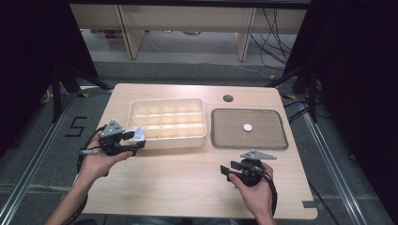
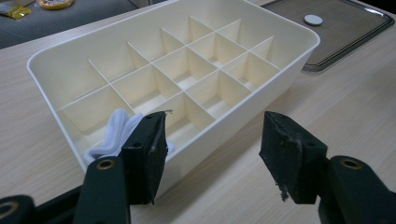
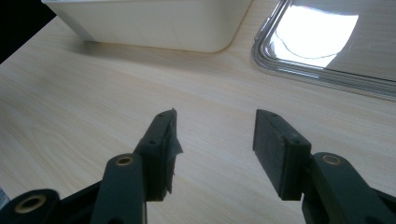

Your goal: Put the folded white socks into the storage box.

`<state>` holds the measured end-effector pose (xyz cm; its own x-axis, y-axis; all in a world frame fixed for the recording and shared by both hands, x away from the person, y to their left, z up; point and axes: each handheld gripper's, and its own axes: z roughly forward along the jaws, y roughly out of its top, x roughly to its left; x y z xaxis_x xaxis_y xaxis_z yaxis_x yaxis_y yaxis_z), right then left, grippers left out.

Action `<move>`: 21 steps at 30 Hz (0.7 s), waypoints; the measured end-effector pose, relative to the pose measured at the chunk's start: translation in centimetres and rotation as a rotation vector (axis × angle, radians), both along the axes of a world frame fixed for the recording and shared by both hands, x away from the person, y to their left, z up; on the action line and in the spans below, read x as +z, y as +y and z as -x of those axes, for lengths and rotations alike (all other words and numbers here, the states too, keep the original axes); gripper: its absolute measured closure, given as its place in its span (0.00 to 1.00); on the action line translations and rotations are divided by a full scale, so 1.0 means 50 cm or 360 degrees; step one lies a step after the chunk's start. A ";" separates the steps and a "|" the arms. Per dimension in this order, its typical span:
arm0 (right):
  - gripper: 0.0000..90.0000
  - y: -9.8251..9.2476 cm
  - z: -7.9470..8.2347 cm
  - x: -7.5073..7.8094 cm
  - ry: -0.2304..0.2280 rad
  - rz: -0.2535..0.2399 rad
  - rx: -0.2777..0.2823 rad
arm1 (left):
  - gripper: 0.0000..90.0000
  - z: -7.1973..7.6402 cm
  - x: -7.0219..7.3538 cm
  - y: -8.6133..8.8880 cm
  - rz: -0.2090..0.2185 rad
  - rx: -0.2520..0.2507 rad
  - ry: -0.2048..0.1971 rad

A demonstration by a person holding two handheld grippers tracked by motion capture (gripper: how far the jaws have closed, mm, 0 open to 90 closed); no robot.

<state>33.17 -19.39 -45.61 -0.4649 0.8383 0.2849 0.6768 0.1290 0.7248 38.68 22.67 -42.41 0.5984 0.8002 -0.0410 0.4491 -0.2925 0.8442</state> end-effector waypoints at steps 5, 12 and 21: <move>0.56 -0.002 -0.001 0.000 -0.0004 0.0018 0.0001 | 0.45 0.023 -0.018 -0.007 0.0013 0.0001 -0.0027; 0.55 -0.006 -0.001 0.000 -0.0011 0.0008 0.0008 | 0.45 0.053 -0.049 -0.020 0.0039 0.0013 -0.0034; 0.55 -0.005 -0.001 -0.004 0.0005 0.0012 0.0009 | 0.45 0.080 -0.092 -0.033 0.0057 0.0039 -0.0042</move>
<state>33.24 -19.65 -45.82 -0.4690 0.8377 0.2799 0.6781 0.1385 0.7218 34.68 21.02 -47.02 0.5799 0.8128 -0.0546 0.4332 -0.2510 0.8657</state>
